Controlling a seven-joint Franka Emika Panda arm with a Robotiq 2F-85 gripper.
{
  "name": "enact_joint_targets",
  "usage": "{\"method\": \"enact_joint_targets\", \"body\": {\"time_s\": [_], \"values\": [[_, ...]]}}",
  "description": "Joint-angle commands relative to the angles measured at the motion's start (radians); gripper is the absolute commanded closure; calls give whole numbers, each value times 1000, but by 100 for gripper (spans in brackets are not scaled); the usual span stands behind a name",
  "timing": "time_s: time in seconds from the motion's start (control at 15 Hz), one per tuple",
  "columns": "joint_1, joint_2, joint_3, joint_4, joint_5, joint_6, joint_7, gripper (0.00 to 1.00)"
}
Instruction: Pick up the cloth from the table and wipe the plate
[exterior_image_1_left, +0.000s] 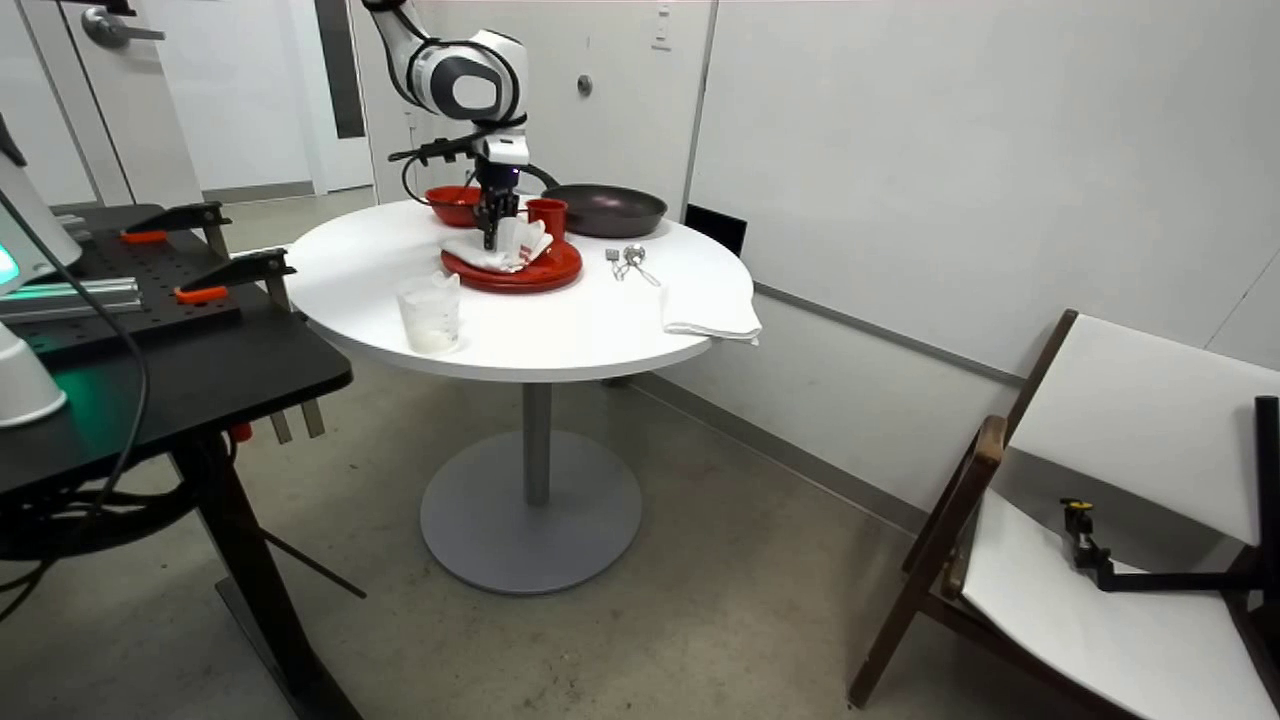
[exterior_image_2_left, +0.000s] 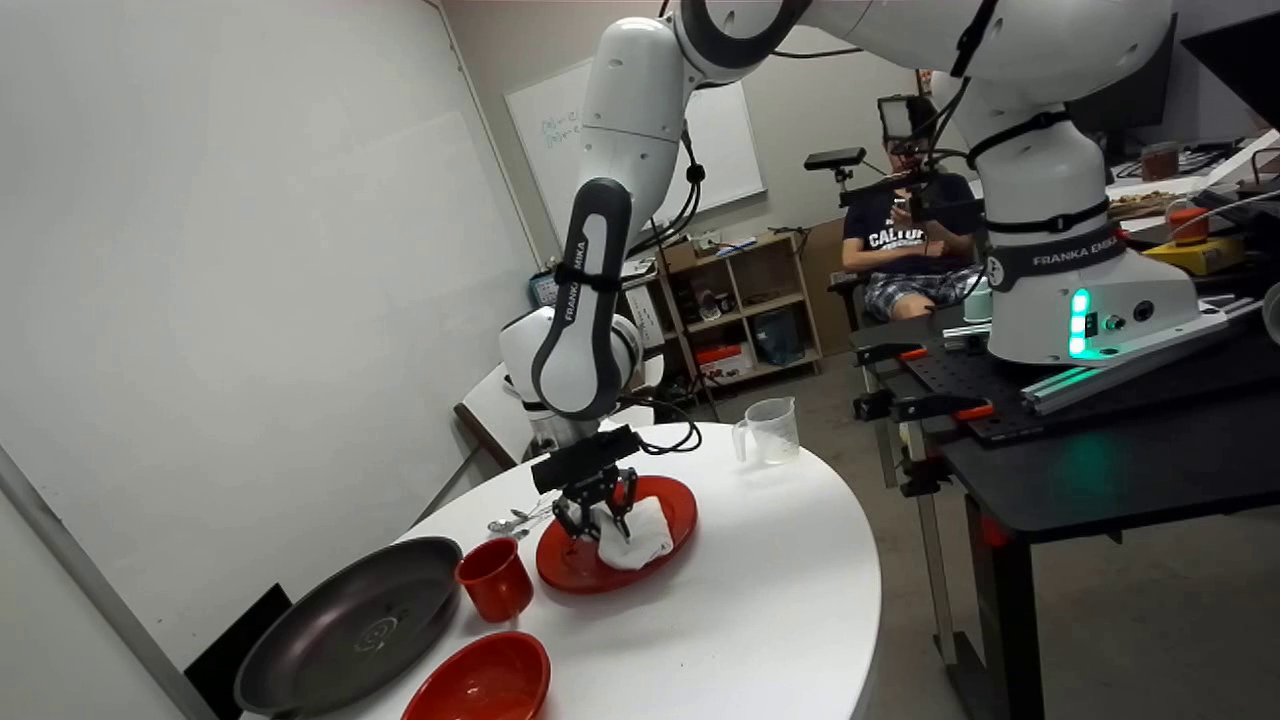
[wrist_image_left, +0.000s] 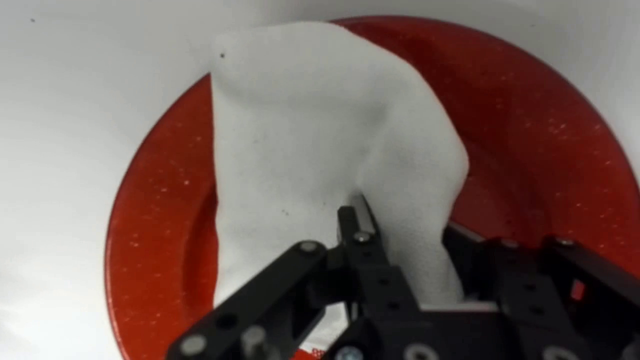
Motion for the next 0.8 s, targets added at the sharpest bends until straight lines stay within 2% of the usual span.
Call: {"method": "enact_joint_targets", "body": {"time_s": [0.0, 0.2, 0.73], "values": [[16, 51, -4, 108, -34, -17, -34, 94], [15, 68, -12, 155, -45, -11, -39, 94], [1, 100, -90, 204, -53, 2, -8, 94]]}}
